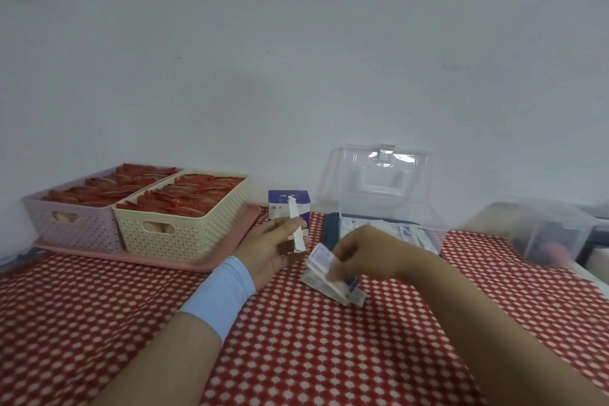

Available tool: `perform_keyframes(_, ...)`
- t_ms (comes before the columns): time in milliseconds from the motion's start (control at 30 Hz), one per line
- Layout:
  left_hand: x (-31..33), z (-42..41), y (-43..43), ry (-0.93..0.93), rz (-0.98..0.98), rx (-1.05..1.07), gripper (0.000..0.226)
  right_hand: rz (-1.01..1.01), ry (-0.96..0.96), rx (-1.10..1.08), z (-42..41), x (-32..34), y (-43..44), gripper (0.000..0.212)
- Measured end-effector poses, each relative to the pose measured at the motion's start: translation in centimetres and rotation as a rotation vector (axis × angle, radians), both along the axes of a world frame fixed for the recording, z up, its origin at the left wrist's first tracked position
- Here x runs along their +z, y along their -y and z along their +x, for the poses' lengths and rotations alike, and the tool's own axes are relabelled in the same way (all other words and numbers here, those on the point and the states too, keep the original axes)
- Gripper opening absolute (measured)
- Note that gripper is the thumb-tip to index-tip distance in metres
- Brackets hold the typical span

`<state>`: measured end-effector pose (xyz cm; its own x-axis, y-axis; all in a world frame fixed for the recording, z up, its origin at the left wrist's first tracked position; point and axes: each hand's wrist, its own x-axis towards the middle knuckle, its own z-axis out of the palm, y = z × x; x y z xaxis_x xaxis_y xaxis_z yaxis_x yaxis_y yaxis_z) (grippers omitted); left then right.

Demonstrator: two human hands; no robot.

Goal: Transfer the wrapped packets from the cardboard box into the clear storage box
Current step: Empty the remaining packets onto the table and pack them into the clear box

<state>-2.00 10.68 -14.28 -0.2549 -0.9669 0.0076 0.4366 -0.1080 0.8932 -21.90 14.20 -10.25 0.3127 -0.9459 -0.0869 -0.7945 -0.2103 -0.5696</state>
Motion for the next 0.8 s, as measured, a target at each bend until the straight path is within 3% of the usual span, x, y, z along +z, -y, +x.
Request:
perform_keyframes(133, -0.1, -0.2, -0.3, 0.040, -0.025, -0.065, 0.023, 0.078, 0.662, -0.219, -0.3, 0.6, -0.3, 0.014)
perform_keyframes(200, -0.1, -0.6, -0.6, 0.077, -0.035, -0.158, 0.039, 0.145, 0.850, -0.207, -0.1, 0.7, -0.5, 0.021)
perform_keyframes(433, 0.1, -1.7, -1.1, -0.057, -0.043, -0.191, 0.024, -0.053, 0.888, -0.187, 2.0, 0.0, -0.7, 0.014)
perform_keyframes(600, 0.6, -1.8, -1.7, -0.153, -0.060, -0.207, 0.030, -0.071, 0.942, -0.134, 2.8, -0.4, -0.9, 0.020)
perform_keyframes(800, 0.8, -1.7, -1.8, -0.228, 0.021, -0.203, 0.034, -0.335, 0.719, -0.213, 2.8, -0.9, -0.2, 0.062)
